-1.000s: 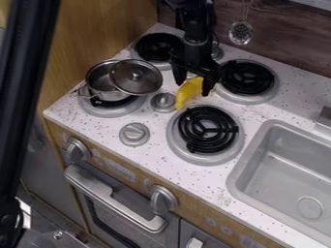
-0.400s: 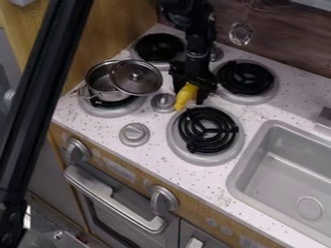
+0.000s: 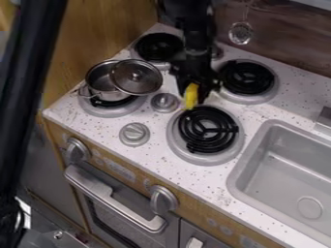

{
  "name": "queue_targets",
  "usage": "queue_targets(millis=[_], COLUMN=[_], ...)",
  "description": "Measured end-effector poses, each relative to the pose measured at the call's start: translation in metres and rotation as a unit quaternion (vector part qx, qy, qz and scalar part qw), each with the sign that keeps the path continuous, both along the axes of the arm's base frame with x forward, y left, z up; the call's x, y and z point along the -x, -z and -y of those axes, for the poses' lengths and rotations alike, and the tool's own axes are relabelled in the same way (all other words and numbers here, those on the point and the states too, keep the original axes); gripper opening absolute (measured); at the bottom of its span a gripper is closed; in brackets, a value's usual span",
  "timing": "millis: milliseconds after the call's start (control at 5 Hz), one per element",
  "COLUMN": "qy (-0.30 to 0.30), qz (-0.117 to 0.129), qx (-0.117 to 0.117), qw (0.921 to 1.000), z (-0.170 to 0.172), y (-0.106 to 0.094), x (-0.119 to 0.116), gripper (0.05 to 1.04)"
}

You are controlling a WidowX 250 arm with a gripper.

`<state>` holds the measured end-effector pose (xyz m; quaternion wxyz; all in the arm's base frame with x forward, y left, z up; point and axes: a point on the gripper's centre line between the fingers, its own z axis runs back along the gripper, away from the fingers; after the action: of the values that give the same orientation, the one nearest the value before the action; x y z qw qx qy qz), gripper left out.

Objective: Put the banana to the top of the bottom right burner

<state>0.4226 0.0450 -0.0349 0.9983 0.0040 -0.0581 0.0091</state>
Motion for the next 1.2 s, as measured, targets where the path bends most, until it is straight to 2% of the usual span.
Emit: queue_targets(millis=[200, 400, 600, 800, 1200], qy=[0.004, 0.015, 0.023, 0.026, 0.051], qz=[0.008, -0.022, -0.049, -0.054, -0.032], qx=[0.006, -0.023, -0.032, -0.021, 0.021], qw=[0.9999, 0.9994, 0.9980, 0.9980, 0.9980], z=[0.010, 0.009, 0.010, 0.020, 0.058], y=[-0.027, -0.005, 0.010, 0.016, 0.021], x=[0.019, 0.061, 0.084, 0.092, 0.086], gripper=[0.548, 0.548, 0.548, 0.548, 0.548])
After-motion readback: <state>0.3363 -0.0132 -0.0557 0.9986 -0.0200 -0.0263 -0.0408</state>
